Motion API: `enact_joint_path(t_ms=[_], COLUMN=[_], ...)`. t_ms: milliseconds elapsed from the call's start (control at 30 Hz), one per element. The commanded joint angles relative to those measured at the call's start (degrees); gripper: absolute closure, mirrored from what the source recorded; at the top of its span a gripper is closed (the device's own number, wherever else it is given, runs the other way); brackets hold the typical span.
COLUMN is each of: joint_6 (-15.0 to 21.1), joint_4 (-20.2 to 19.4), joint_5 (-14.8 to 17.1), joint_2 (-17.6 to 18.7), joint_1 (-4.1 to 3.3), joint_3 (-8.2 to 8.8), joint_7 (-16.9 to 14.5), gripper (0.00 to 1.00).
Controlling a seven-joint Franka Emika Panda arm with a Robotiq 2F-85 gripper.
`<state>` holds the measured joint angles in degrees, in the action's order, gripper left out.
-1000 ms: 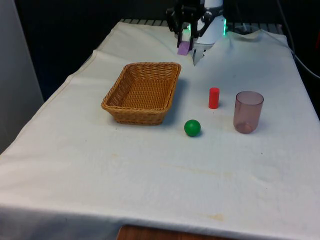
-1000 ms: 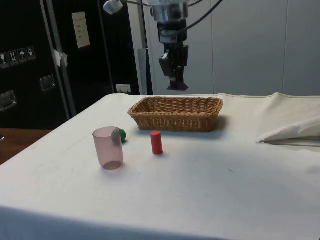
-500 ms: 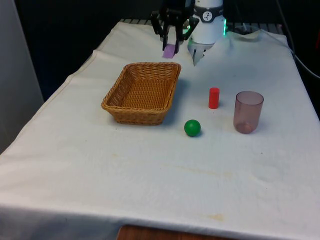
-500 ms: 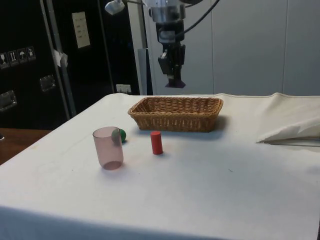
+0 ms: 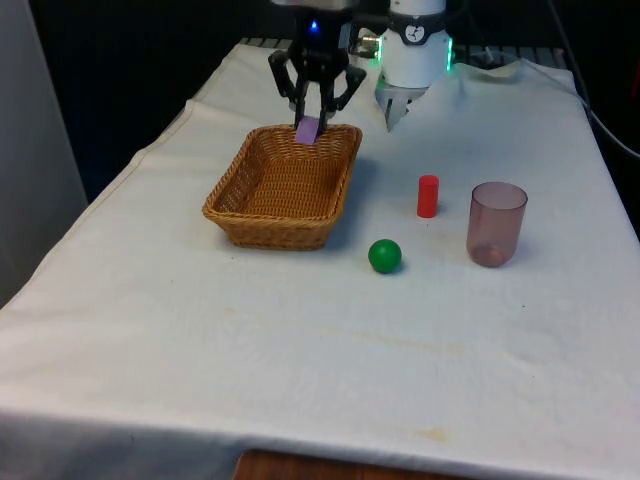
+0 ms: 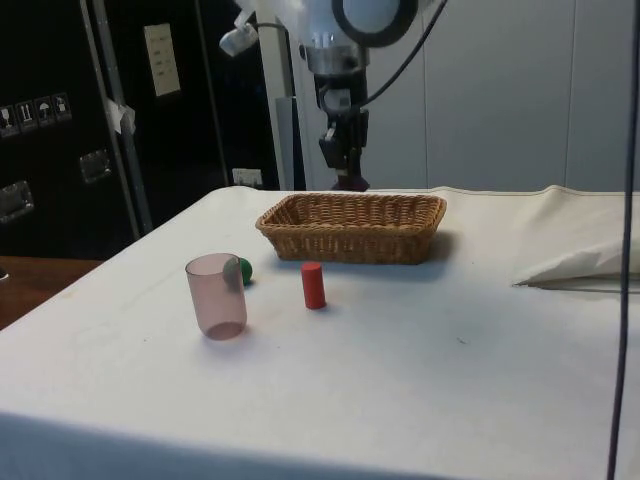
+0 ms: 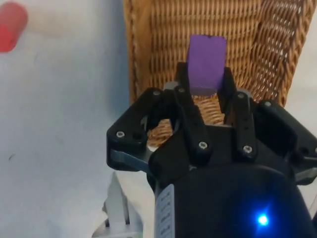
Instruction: Pick up the triangular block and place it into the basket.
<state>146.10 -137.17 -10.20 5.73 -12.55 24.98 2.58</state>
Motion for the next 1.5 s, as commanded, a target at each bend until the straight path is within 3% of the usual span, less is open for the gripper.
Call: enact_joint_path(t_ms=[0, 33, 300, 333, 367, 467, 567, 600, 633, 733, 800, 833, 867, 900, 933, 1133, 1167, 1200, 1300, 1467], joint_6=[1.2, 2.23, 5.84, 5.96, 6.47, 7.05, 7.62, 7.1, 7.73, 8.31, 8.59, 8.25, 8.65, 8.65, 8.71, 8.77, 8.37, 8.77, 8.82, 8.02], joint_4=[0.46, 0.69, 2.23, 2.52, 2.46, 2.86, 3.5, 3.55, 3.61, 3.9, 4.01, 4.18, 4.01, 4.07, 4.13, 4.13, 4.24, 4.13, 4.13, 4.76], joint_5=[0.34, 1.83, 4.7, 3.95, 5.5, 6.82, 8.37, 6.93, 8.65, 9.91, 10.43, 9.22, 10.6, 10.77, 11.06, 11.34, 10.14, 11.4, 11.34, 10.14], joint_2=[1.55, 2.64, 8.02, 8.71, 9.05, 10.43, 12.32, 12.09, 12.72, 13.98, 14.38, 14.67, 14.55, 14.67, 14.84, 15.01, 15.24, 15.07, 15.13, 14.55], joint_1=[0.06, 0.46, 0.69, 0.23, 0.74, 0.86, 0.8, 0.17, 0.86, 0.92, 0.92, 0.17, 0.92, 0.92, 0.92, 0.92, 0.17, 0.92, 0.92, 0.17], joint_3=[0.46, 0.29, 0.69, 1.32, 0.46, 0.11, -0.17, 0.8, -0.29, -0.52, -0.57, 0.46, -0.57, -0.57, -0.57, -0.63, 0.34, -0.63, -0.63, 0.52], joint_7=[-0.63, -2.29, -4.7, -3.95, -4.98, -5.61, -6.36, -5.33, -6.47, -7.05, -7.39, -6.36, -7.51, -7.56, -7.79, -8.02, -6.99, -8.02, -7.96, -7.22], gripper=[0.67, 0.67, 0.67, 0.67, 0.67, 0.67, 0.67, 0.67, 0.67, 0.66, 0.59, 0.55, 0.55, 0.51, 0.39, 0.12, 0.07, 0.02, 0.0, 0.0])
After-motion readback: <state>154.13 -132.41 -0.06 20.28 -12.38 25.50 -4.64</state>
